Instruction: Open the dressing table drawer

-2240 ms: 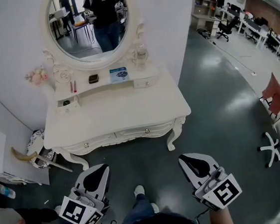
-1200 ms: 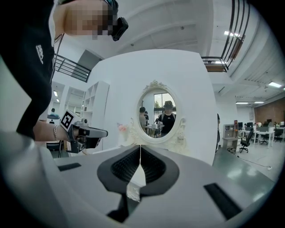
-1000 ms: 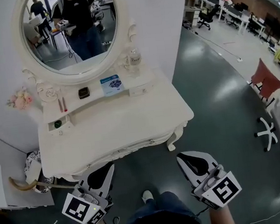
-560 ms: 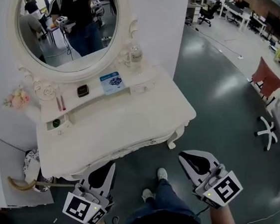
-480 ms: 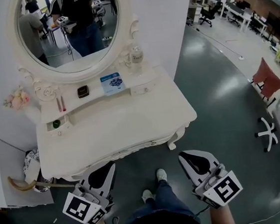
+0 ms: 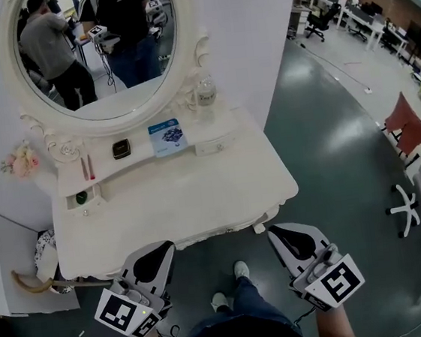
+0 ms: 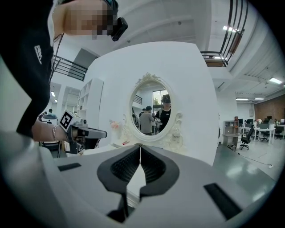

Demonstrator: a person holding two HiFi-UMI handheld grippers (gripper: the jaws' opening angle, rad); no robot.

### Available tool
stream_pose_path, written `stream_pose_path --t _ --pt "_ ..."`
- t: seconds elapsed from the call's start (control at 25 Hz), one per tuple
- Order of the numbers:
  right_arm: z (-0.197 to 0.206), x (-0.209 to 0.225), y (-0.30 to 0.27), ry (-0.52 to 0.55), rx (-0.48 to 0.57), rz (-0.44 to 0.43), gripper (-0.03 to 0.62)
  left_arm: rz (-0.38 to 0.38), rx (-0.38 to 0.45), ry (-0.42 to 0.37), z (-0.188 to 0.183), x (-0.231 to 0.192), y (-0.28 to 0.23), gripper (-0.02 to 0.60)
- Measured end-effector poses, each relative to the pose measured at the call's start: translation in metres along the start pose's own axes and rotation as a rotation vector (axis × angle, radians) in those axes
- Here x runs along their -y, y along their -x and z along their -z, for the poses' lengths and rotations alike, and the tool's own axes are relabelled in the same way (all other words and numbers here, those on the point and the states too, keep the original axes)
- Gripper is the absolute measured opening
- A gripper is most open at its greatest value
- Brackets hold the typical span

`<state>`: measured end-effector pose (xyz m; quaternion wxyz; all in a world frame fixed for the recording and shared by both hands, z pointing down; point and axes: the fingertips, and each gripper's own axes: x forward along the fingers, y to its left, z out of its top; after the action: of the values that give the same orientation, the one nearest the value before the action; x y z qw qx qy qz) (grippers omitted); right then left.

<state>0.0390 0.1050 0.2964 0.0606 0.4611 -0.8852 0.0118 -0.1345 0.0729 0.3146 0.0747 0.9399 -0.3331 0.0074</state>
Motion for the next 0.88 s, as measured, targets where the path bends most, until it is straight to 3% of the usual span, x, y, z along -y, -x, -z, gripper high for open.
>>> stream_pose_path --t 0.88 --pt "-0.005 0.109 -0.045 0.004 -0.006 -0.072 0.018 -0.064 -0.005 0.002 -0.015 -0.025 -0.104 0.018"
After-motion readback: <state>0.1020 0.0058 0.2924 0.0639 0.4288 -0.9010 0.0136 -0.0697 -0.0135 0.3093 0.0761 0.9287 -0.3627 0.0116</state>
